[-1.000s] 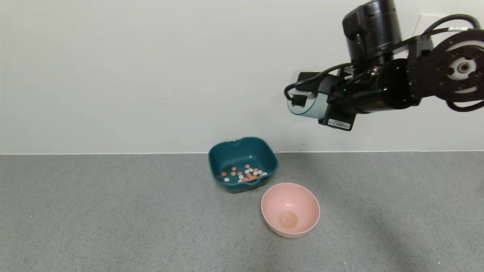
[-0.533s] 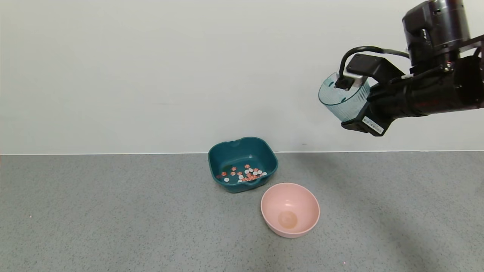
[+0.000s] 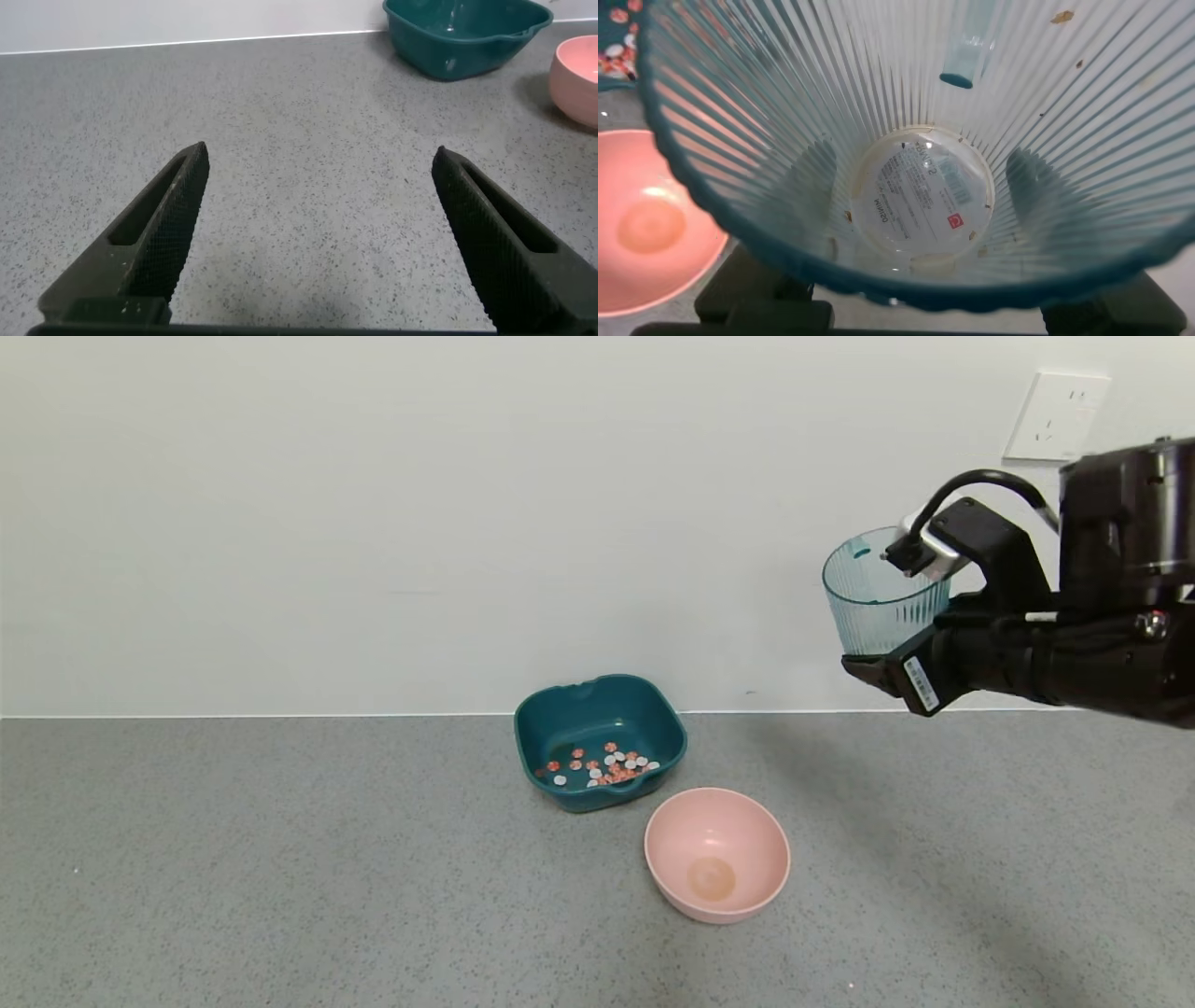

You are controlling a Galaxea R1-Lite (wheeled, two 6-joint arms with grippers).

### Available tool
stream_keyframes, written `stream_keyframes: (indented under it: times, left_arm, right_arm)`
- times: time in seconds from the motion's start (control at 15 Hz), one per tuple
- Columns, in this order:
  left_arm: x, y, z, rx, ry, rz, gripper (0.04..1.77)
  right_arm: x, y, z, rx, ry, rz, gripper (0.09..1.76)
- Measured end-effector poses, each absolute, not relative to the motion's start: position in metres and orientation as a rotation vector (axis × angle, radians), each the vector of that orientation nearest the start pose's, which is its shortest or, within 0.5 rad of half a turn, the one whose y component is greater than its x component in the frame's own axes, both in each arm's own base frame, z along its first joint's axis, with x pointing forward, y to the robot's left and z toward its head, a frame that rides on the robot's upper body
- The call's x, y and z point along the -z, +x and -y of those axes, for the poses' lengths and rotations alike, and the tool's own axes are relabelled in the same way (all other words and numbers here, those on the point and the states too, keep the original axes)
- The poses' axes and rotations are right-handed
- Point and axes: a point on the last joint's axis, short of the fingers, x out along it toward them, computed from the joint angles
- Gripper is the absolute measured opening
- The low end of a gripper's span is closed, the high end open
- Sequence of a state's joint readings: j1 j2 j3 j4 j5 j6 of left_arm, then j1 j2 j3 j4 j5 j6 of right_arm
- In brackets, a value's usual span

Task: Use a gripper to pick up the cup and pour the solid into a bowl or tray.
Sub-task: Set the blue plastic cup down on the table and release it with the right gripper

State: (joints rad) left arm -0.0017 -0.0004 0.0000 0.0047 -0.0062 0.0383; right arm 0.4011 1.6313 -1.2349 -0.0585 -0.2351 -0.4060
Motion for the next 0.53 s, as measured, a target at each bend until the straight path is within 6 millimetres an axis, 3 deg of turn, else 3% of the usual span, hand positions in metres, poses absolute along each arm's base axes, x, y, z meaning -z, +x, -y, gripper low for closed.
stream_keyframes:
  times: [0.53]
  left_arm:
    - [-0.075,-0.023,0.0,0.008,0.038,-0.004,1.72]
  right_arm:
    - [-0.203,0.268,-0.085,-0.135,-0.228,-0.427,1.29]
